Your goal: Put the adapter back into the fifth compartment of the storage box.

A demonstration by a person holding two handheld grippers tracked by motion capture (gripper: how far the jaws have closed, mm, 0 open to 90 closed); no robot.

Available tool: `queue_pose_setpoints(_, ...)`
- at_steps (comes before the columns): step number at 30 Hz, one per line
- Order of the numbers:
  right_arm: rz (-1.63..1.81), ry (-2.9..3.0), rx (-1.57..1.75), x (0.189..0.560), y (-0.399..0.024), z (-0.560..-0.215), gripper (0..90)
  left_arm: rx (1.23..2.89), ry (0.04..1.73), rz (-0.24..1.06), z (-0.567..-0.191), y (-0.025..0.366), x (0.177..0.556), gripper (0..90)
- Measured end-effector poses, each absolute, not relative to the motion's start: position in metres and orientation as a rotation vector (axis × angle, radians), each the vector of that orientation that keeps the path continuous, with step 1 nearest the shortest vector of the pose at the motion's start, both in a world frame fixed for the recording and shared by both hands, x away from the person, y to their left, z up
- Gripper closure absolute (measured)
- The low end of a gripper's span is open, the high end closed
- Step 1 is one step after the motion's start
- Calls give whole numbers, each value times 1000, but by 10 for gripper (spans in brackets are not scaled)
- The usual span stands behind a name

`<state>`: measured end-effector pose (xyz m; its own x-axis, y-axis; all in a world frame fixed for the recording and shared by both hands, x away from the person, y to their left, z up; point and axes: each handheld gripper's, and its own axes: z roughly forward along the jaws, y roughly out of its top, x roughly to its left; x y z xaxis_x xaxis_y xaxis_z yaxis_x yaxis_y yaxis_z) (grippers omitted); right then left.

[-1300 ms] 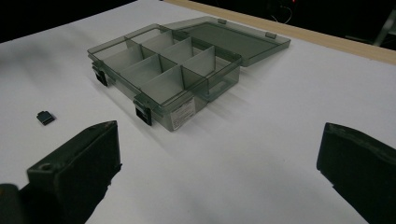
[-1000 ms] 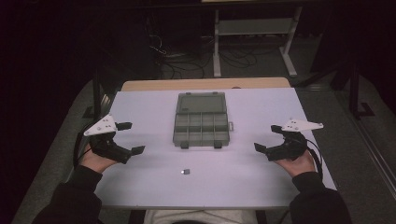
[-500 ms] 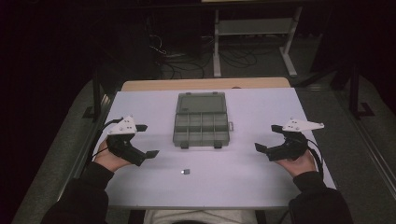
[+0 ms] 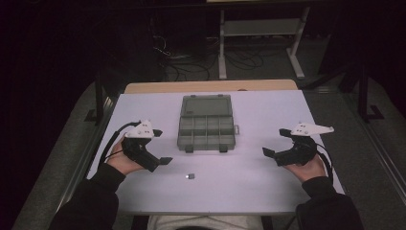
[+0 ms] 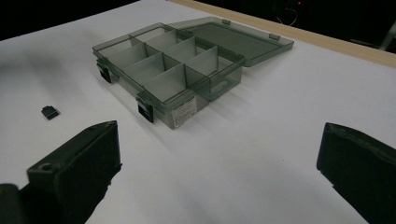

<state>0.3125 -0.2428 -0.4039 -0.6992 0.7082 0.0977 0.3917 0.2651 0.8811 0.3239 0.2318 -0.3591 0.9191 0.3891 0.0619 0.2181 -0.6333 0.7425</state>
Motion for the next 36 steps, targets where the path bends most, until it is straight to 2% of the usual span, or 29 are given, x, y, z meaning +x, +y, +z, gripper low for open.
queue_pose_setpoints(9,1414,2230,1001,314,-242,-404,0,2291,382,204,-364,217,324,0)
queue_pose_setpoints(36,1427,2222,984,313,-243,-403,0,2417,291,140,-382,178,322,0)
